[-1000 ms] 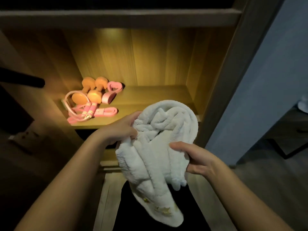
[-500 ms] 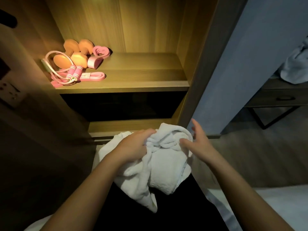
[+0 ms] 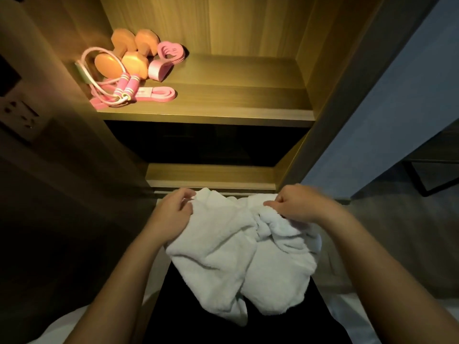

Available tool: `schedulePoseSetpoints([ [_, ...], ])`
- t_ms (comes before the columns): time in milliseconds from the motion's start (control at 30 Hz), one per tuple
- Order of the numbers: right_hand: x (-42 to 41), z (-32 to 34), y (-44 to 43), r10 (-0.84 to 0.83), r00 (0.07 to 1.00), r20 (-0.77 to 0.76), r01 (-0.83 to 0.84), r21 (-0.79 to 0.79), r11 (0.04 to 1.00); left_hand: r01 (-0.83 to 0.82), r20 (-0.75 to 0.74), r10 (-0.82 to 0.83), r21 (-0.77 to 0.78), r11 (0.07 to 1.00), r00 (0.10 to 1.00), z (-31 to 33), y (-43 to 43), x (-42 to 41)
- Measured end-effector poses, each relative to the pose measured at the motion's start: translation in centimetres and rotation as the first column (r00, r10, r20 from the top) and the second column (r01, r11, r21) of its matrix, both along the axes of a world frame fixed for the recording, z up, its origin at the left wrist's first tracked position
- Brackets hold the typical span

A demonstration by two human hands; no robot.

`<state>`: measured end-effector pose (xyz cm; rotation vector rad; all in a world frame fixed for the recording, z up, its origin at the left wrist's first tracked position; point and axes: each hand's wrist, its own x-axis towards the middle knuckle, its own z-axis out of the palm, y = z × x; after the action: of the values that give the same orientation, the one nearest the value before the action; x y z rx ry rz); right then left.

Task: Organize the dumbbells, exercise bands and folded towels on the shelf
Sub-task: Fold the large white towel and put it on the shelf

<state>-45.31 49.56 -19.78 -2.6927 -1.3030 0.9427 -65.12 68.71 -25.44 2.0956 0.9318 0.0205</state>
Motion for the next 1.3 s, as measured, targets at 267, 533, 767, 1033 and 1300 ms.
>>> schedulePoseSetpoints([
  [267, -2.4, -1.7, 2.2, 0.096, 0.896, -0.433, -0.036, 0.146, 0.989, 0.264, -0.278, -0.278, -0.086, 0.961, 0.919, -1.2, 2.1, 1.1],
  [533, -0.5, -1.4, 1.4, 0.041, 0.795, -0.605, -0.051, 0.001, 0.999, 0.246, -0.036, -0.244, 0.156, 0.957, 0.969, 0.6, 1.9, 0.6],
  [767, -1.9, -1.0, 4.4, 0.140, 0.854, -0.501, -0.143, 0.034, 0.989, 0.184, 0.307, -0.340, 0.441, 0.878, 0.889, 4.5, 0.6, 0.6],
  [1033, -2.2, -0.6, 2.1, 0.129, 0.799, -0.587, 0.145, 0.397, 0.906, 0.057, 0.156, -0.122, 0.369, 0.928, 0.980, 4.7, 0.5, 1.0],
  [1300, -1.5, -1.5, 0.2, 0.063, 0.836, -0.546, 0.204, 0.414, 0.887, -0.022, 0.110, 0.014, 0.072, 0.997, 0.994, 6.1, 2.1, -1.4],
])
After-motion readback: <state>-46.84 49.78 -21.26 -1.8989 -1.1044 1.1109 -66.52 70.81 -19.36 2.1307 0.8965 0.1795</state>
